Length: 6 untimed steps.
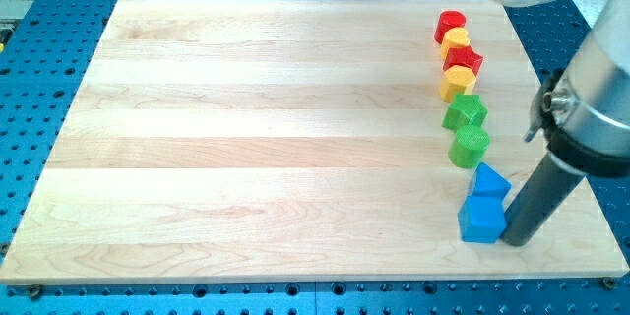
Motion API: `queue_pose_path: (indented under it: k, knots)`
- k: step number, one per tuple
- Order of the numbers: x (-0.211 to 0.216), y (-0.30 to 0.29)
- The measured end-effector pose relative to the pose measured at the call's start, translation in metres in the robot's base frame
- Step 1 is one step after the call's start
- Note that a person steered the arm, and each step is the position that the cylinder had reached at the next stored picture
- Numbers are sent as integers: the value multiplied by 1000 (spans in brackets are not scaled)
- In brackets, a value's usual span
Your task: Touch the left side of cube and hexagon
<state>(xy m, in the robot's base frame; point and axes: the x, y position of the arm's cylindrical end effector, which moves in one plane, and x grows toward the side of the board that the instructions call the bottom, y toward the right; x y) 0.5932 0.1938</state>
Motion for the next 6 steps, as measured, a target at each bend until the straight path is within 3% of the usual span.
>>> queue_pose_path:
  k: [1, 3, 6]
  knots:
    - [25, -16]
    - [-12, 34]
    - [-11, 3]
